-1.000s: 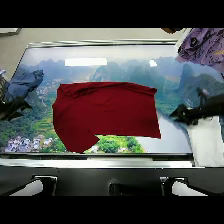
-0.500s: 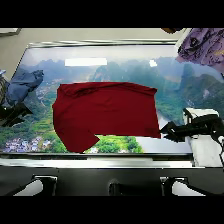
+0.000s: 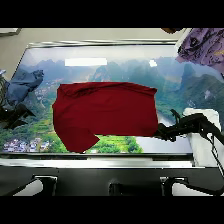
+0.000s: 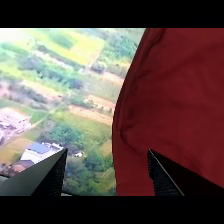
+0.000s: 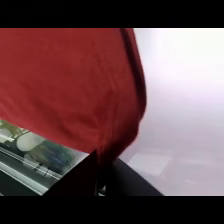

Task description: Fold the clothes and pants, and hang the long-sleeved shirts on hangers.

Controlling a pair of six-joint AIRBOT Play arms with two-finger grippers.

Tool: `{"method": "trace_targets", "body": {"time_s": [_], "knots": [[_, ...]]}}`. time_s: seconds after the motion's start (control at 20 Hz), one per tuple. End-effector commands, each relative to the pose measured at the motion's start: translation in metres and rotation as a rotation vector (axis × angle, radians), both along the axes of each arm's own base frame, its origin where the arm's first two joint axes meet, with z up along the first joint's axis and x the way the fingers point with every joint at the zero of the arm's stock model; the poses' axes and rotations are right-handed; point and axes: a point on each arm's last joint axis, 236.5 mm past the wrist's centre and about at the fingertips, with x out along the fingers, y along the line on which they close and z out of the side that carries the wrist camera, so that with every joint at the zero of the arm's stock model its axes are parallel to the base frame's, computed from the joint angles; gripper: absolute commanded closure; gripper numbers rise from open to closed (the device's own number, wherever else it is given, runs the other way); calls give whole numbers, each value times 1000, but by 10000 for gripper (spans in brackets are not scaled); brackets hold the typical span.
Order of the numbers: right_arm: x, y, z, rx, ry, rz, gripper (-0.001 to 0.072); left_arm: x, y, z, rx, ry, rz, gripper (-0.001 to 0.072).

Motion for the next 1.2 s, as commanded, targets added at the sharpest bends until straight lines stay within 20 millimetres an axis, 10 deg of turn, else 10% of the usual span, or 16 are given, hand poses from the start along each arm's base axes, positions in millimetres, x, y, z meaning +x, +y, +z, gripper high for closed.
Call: {"method": "trace_targets", "body": {"time_s": [0.0,0.4,1.15], "knots": [[12,-6,5,-40,-57,-24,685,4,-25,-12,-197,-102,-3,129],[17,-8,34,-69,-126,-39,685,-44,-72,-98,-279,-39,-44,130],[12,-4,54,-64,-152,-34,685,-14,-92,-129,-226,-90,-40,244]]}}
